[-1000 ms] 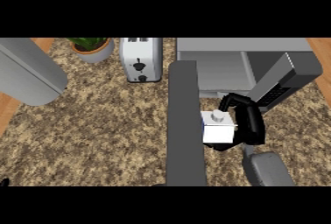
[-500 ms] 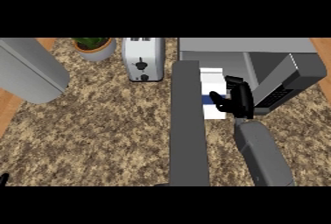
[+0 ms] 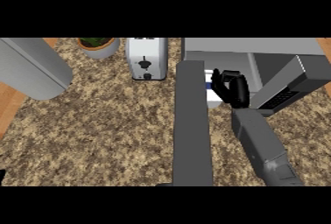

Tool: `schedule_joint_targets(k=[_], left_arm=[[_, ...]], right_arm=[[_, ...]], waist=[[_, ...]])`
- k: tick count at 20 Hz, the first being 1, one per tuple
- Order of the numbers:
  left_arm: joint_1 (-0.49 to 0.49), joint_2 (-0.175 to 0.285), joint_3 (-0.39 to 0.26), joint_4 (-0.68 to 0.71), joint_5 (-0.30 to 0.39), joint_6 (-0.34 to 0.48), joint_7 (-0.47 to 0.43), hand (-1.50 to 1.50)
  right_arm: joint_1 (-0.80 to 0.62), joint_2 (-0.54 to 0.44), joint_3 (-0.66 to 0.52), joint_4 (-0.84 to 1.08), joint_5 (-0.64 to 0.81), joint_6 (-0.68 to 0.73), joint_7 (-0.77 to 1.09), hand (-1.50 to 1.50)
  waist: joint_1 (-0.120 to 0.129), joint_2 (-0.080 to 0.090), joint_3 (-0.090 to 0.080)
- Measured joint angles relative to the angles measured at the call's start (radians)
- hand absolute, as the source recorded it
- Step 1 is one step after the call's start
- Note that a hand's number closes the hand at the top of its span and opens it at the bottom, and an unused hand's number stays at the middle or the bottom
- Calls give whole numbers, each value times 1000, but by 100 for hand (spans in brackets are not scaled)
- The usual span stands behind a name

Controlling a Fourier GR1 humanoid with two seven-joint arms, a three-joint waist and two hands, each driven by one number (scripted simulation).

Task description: Pick up the milk, place it into the microwave and close the microwave

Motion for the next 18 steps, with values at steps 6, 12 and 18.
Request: schedule_joint_targets(k=[6, 12, 18], left_arm=[[-25, -4, -5, 15, -12, -8, 3, -150], [-53, 8, 12, 54, -1, -28, -8, -150], [-72, 13, 15, 69, -5, -38, -12, -150]], right_arm=[[-111, -9, -25, 137, 32, -86, -86, 150], [-195, -34, 15, 222, 120, -251, -104, 150], [-251, -46, 49, 286, 190, -409, -83, 150]], waist=[[17, 7, 0], [31, 13, 0], [43, 19, 0]])
